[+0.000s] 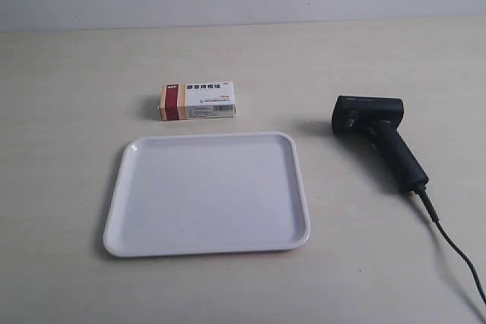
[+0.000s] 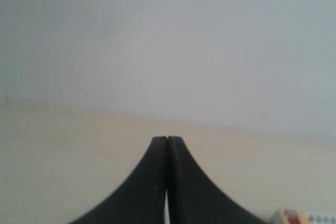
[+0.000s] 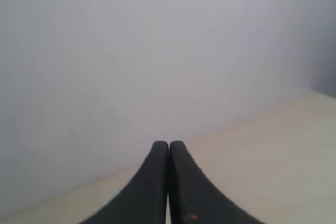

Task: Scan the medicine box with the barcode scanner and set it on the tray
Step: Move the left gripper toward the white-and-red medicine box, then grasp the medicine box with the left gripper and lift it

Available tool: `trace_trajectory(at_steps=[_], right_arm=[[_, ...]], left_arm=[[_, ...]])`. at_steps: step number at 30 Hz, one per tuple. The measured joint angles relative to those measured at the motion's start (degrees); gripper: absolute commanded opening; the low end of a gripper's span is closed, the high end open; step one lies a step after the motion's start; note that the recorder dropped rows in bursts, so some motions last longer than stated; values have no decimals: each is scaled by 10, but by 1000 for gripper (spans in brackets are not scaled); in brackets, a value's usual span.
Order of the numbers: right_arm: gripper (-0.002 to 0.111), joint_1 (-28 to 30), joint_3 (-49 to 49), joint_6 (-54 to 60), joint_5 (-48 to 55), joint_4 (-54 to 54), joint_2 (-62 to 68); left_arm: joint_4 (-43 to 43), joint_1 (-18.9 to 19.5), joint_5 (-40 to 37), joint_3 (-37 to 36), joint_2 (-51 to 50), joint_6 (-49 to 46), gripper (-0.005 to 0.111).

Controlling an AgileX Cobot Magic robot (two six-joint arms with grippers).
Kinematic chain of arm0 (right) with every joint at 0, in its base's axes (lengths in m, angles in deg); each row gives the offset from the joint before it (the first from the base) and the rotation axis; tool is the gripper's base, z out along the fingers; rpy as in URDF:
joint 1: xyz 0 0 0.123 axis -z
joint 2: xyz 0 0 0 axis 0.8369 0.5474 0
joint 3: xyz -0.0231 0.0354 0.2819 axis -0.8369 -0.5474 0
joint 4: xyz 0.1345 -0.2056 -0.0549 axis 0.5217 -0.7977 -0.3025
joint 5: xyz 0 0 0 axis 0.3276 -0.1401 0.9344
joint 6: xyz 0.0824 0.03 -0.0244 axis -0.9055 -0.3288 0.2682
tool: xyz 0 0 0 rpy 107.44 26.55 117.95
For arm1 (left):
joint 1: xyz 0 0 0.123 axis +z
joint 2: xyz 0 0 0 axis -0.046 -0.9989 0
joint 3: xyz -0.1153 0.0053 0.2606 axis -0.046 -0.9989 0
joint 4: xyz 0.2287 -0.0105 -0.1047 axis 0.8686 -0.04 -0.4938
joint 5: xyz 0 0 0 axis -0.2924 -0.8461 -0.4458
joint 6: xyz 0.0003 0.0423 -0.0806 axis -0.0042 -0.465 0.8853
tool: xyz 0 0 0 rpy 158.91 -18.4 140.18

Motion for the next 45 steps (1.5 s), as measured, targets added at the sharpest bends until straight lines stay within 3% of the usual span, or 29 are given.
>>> trace_trajectory(at_steps=[5, 8, 14, 17, 20, 25, 27, 29, 32, 35, 38, 44, 45], right_arm=[[0, 0, 30, 27, 18, 0, 163], [0, 0, 65, 40, 22, 0, 282], [0, 0, 126, 57, 34, 0, 468], [0, 0, 142, 63, 36, 0, 524], [0, 0, 147, 67, 31, 0, 549], [0, 0, 148, 69, 28, -2, 552], [0, 0, 148, 69, 28, -2, 552], [0, 0, 148, 69, 28, -2, 552], [0, 0, 148, 69, 28, -4, 552], [0, 0, 148, 71, 28, -4, 552], [0, 0, 148, 76, 28, -4, 552], [1, -21, 148, 92, 31, -6, 558], [3, -34, 152, 93, 34, -6, 563]], left_arm=[[32, -40, -240, 192, -262, -62, 0], [-4, -79, -341, 309, -372, -196, 0], [-292, -111, -563, 475, -537, -658, 0], [-429, -112, -591, 517, -589, -824, 5], [-518, -115, -565, 528, -628, -946, 25], [-601, -119, -514, 529, -681, -1054, 84], [-615, -119, -509, 530, -699, -1088, 99], [-624, -119, -507, 530, -717, -1131, 105], [-632, -119, -507, 539, -743, -1161, 104], [-636, -119, -506, 559, -773, -1165, 94], [-645, -119, -523, 577, -789, -1165, 70], [-641, -119, -541, 583, -787, -1166, 2], [-637, -119, -543, 583, -781, -1164, 1]])
